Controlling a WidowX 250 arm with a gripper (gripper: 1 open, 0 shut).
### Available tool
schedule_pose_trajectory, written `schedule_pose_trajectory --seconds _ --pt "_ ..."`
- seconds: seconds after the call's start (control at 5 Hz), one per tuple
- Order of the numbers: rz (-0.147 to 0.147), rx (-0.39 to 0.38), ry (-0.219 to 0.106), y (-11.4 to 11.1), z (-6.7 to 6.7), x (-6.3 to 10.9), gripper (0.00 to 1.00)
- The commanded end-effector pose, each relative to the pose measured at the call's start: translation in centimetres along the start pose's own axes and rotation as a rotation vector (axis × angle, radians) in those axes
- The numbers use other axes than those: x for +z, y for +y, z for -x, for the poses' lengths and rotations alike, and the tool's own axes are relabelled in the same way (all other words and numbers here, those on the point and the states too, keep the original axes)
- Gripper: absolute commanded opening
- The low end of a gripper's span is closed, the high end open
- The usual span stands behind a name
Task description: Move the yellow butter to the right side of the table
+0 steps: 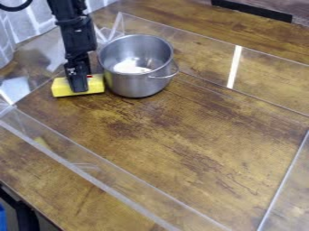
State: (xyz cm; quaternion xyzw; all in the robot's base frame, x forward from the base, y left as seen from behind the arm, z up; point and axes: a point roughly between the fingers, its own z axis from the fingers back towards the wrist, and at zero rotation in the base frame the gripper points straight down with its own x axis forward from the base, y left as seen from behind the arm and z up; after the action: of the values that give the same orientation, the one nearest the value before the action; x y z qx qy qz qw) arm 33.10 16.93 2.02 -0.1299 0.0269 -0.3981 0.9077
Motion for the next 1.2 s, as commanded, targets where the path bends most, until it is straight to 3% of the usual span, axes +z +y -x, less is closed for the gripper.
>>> schedule_pose_trajectory --seconds 0.0,0.4,0.8,1.0 --pt "0.065 0.032 -0.002 -0.5 -0.3 -1.8 0.0" --pt "0.086 0.011 0.001 0.3 1.3 -1.8 0.0" --pt "0.12 -0.121 0.038 -0.8 1.5 -2.3 0.0" --pt "0.095 -0.107 0.027 -1.4 2.2 -0.5 0.0"
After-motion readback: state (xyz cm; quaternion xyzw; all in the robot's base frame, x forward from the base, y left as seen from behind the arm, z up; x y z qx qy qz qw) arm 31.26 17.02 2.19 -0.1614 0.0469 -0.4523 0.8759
